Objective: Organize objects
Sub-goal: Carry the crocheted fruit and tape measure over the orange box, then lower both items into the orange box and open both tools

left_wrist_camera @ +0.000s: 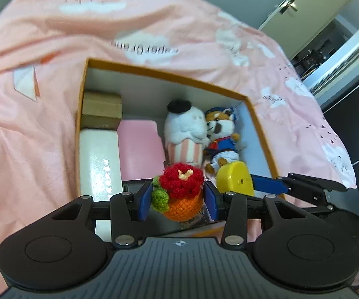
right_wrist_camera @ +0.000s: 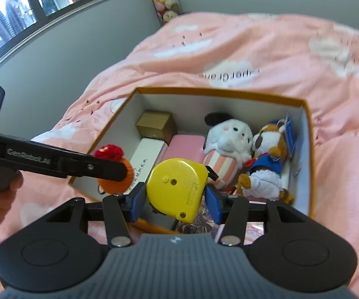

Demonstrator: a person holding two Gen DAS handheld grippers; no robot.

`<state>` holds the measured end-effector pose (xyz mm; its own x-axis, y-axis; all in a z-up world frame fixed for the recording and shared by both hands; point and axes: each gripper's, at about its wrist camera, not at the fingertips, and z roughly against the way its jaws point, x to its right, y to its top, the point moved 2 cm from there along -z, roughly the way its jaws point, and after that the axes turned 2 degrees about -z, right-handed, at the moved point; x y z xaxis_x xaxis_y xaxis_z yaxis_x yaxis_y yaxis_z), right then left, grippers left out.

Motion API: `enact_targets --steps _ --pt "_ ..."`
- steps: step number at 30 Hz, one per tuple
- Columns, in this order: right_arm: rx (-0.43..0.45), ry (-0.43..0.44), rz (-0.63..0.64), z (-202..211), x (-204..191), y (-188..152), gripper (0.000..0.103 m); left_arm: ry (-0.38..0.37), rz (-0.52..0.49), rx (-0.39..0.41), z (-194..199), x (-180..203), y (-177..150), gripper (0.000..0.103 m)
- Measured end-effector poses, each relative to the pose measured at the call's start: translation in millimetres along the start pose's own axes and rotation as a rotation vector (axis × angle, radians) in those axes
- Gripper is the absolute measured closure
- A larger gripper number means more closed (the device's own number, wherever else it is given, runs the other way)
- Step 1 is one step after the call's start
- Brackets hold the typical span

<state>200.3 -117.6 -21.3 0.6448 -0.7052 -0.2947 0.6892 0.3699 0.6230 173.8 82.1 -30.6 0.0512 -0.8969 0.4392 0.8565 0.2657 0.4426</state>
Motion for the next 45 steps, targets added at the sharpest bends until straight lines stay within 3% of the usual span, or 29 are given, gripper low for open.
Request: enact_targets --steps 10,20,27,30,39,43,45 --pt "-0.212 -0.013 -0.055 -70.8 21.5 5.8 0.049 0.017 0.025 -0.084 -47.1 -15.4 19.1 0.053" --pt "-0.315 -0.037 -0.062 -99.9 29.8 3.2 0.049 0.029 0.003 -0.102 -59.0 -17.6 28.1 0.053" --pt "-0.31 -0.059 -0.006 -101.8 28.2 1.3 0.047 0.033 0.002 -0.111 -66.9 -15.7 29.5 0.053" --pt "-0.283 -0.054 0.017 -94.7 24.9 5.0 0.039 0.03 0.003 -0.112 -70.6 -13.9 29.5 0.053" --pt "-0.256 -0.061 0.054 -83.0 20.6 5.1 0.039 0.038 0.004 -0.105 -83.9 -10.0 25.3 0.051" --pt "-0.244 -0.062 0.059 -79.2 20.0 3.2 0.039 0.035 -0.006 -0.07 -77.4 -8.0 22.1 0.036" --pt "-0.234 -0.062 0.059 -76.2 18.8 2.3 0.039 0.038 -0.005 -0.038 -70.8 -7.0 20.9 0.035"
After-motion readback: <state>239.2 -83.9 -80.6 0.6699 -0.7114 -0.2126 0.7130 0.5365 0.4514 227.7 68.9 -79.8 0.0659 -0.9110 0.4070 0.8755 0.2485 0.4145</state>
